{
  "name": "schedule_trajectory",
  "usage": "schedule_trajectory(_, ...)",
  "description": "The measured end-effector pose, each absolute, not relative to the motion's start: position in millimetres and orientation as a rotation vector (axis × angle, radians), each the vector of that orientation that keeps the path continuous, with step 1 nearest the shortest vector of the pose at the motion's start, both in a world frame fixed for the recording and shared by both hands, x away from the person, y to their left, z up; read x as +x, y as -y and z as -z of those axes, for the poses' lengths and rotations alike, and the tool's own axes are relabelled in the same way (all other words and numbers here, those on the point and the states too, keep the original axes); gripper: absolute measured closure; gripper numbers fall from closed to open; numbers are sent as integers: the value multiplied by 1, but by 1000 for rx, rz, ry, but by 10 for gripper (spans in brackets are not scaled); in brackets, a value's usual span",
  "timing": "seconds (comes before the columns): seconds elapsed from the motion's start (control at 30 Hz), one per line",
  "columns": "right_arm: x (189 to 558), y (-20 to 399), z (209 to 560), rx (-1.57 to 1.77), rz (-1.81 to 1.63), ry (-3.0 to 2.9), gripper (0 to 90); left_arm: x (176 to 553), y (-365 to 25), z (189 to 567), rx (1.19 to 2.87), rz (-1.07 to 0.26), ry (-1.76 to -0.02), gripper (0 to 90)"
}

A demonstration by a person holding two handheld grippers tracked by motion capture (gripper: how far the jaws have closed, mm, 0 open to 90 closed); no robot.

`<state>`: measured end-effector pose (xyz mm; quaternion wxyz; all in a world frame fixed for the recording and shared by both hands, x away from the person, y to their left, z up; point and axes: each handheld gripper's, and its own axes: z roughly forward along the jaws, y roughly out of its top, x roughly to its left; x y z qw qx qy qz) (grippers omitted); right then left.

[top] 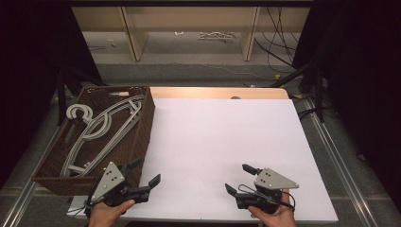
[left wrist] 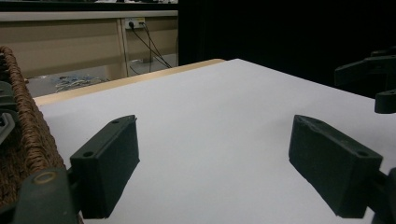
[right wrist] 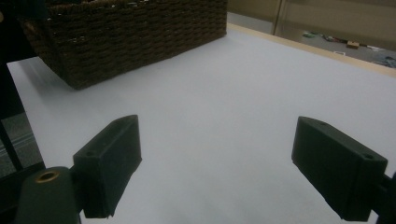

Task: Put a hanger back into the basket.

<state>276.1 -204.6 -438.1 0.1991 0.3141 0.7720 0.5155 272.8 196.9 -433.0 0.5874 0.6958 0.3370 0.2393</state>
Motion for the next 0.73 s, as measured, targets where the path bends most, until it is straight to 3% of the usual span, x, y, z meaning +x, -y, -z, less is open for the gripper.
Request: schedule_trajectory(0.73,275,203,437,866,-1451,-2139,163,276,-201,433,1608,-576,-785,159)
